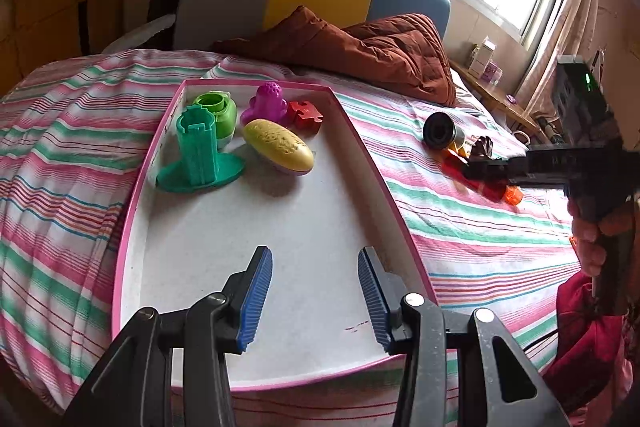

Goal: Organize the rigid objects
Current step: 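Carry the red cylinder into the tray and open the right tool, then move the right tool back toward the orange cube blocks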

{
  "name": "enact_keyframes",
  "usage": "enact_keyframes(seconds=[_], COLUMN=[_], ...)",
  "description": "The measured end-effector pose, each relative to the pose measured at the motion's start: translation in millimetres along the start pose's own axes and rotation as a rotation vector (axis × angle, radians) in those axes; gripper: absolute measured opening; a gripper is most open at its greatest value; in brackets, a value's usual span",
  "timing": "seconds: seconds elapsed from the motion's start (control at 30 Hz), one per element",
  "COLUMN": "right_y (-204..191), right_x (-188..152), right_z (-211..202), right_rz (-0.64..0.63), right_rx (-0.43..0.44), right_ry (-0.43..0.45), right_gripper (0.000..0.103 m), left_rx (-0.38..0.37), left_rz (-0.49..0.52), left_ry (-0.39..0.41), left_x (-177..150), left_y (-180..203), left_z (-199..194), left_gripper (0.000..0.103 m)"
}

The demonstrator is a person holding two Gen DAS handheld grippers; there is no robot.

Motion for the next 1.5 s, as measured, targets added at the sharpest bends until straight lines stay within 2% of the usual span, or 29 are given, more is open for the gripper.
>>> enact_keyframes(seconds=[0.17,0.4,0.77,1.03,1.2,1.27,1.3,1.33,1.5], right_y=[-38,-62,-80,-90,-88,-86,-86,-85,-89], right_x=[9,29,50,62,64,64,64,64,62], right_z=[27,61,105,113,111,103,100,95,80], right_rz=[-0.049,-0.041,-0.176,-0.26,-0.224,-0.194,-0.183,-0.17,-0.179], right_rx=[0.025,0.011,-0.199,-0.25,-0.229,-0.198,-0.189,-0.173,-0.168], right_ry=[-0.018,-0.028,-0.015,0.003,0.03,0.057,0.067,0.082,0.114], right_gripper=[0.026,0.026,0.026,0.027,0.027,0.035,0.044,0.049,0.05], left_rx=[0.027,0.047,0.093,0.103,0.105,0.106,0.106,0.105,0.097], left_rz=[0.014,0.005,-0.007,-0.005,-0.008,-0.007,-0.008,-0.009,-0.012], left_ry=[-0.004,-0.014,-0.026,-0.03,-0.033,-0.032,-0.032,-0.033,-0.044], left_x=[0,-3,-6,-8,-9,-10,-10,-10,-13], left_y=[-3,-10,-23,-26,-27,-27,-27,-28,-26], left_z=[-1,-1,-2,-3,-3,-3,-2,-2,0], left_gripper=[0.045,0.045,0.045,0.045,0.045,0.045,0.045,0.045,0.045])
Point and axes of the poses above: each gripper's, at about its wrist camera, not at the fingertips, and z roughly the way its jaws point, y to its right, x to its top, the point moved 5 cm from there along z, roughly the way its jaws point, and after that the axes turned 8 degrees about x, right-handed, at the moved point
